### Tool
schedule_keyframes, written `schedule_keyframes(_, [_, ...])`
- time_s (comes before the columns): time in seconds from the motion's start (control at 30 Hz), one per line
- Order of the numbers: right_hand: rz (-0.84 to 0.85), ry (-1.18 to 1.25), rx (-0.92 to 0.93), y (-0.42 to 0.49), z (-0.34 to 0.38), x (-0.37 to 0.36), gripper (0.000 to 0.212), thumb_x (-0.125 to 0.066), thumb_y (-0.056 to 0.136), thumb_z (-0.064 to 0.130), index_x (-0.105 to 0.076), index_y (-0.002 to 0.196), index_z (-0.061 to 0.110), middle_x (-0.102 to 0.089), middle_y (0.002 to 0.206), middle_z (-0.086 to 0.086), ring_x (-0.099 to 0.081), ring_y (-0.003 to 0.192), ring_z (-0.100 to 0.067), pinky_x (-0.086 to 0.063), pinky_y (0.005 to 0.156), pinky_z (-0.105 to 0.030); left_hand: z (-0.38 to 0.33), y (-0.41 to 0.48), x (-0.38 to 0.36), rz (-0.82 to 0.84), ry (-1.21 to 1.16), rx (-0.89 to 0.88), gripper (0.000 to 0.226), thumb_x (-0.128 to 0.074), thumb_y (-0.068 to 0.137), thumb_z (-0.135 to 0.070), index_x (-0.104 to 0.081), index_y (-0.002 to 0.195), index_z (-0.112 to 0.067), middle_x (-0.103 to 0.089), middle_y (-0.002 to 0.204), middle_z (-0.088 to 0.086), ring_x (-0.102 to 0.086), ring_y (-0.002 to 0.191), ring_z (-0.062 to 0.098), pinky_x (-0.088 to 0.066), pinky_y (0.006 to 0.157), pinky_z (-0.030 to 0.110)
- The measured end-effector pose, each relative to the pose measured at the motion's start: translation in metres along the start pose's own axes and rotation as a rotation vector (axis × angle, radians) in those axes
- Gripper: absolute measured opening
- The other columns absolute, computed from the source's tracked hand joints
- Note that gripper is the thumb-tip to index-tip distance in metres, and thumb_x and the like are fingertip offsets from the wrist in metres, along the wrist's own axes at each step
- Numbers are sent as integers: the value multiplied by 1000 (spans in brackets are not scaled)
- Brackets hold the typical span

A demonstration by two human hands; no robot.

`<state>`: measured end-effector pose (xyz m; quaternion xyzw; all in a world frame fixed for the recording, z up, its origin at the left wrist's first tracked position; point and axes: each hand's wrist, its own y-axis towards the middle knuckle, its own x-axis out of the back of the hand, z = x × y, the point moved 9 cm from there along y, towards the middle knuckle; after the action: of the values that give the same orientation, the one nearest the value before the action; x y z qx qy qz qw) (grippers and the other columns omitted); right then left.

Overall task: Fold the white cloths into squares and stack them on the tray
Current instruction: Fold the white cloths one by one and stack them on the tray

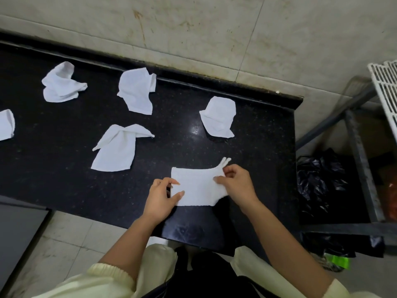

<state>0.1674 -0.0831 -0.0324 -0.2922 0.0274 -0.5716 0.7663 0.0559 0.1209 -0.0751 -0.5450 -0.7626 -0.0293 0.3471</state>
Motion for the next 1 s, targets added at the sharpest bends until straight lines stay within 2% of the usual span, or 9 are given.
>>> schedule_keyframes(0.1, [79, -80, 41, -5, 11, -37, 17, -74, 77, 8, -60, 85, 13, -65, 84, 0, -63, 79, -14, -51, 73, -30, -3, 5, 3, 9, -19, -7, 11, -63, 91, -24, -61, 101, -28, -50, 106, 5, -52, 81, 6, -40, 73, 7])
schedule_keyframes(0.23, [118, -195, -1, -3, 1, -77, 16, -67, 80, 8, -61, 95, 11, -64, 89, 0, -61, 84, -16, -47, 67, -22, 1, 7, 6, 3, -71, 12, 17, -51, 97, -21, -66, 104, -23, -54, 107, 4, -51, 84, 1, -37, 70, 4])
schedule_keyframes(0.33, [122, -225, -43, -2, -9, -93, 21, -64, 82, 9, -58, 102, 11, -63, 104, -3, -62, 95, -19, -49, 76, -25, 6, 7, 5, 9, -104, 40, 24, -43, 100, -25, -67, 104, -21, -57, 107, 4, -50, 91, 1, -35, 77, 13])
schedule_keyframes(0.5, [174, -225, -66, -3, -15, -110, 34, -70, 79, 14, -60, 111, 9, -65, 108, -6, -64, 98, -25, -54, 88, -40, 3, 5, 8, -13, -157, 73, 40, -35, 103, -30, -65, 82, -15, -58, 94, 7, -52, 93, 13, -36, 80, 24])
schedule_keyframes(0.67, [236, -252, -54, -4, -15, -113, 26, -68, 82, 14, -65, 108, 10, -63, 98, -1, -64, 101, -22, -54, 90, -40, 3, 4, 10, -34, -117, 79, 39, -49, 97, -38, -65, 77, -8, -61, 85, 7, -55, 84, 12, -40, 71, 23])
schedule_keyframes(0.77, [247, -186, -75, -1, -14, -102, 8, -66, 84, 12, -67, 90, 16, -66, 89, 1, -66, 86, -16, -56, 71, -29, 3, 6, 15, -70, -73, 84, 19, -64, 89, -29, -69, 81, -13, -65, 84, 0, -60, 80, 14, -48, 74, 27])
schedule_keyframes(0.87, [170, -153, -71, 6, -11, -78, 9, -62, 85, 6, -67, 88, 13, -67, 86, -2, -63, 67, -10, -49, 55, -21, 3, 3, 20, -73, -38, 99, 17, -65, 88, -24, -69, 76, -13, -68, 77, -3, -62, 73, 13, -49, 67, 26])
schedule_keyframes(0.93, [89, -143, -71, 9, -12, -59, 10, -61, 83, 4, -67, 87, 11, -68, 85, -4, -62, 63, -11, -51, 57, -24, 3, 3, 23, -64, -39, 117, 17, -66, 88, -22, -68, 74, -13, -68, 73, -3, -61, 69, 12, -46, 62, 22])
schedule_keyframes(1.0, [-4, -176, -67, 13, -17, -41, 9, -63, 81, 5, -63, 83, 14, -68, 85, -4, -64, 69, -17, -55, 69, -33, 5, 3, 25, -63, -23, 140, 14, -67, 86, -21, -68, 74, -13, -69, 74, -3, -62, 71, 12, -45, 62, 21])
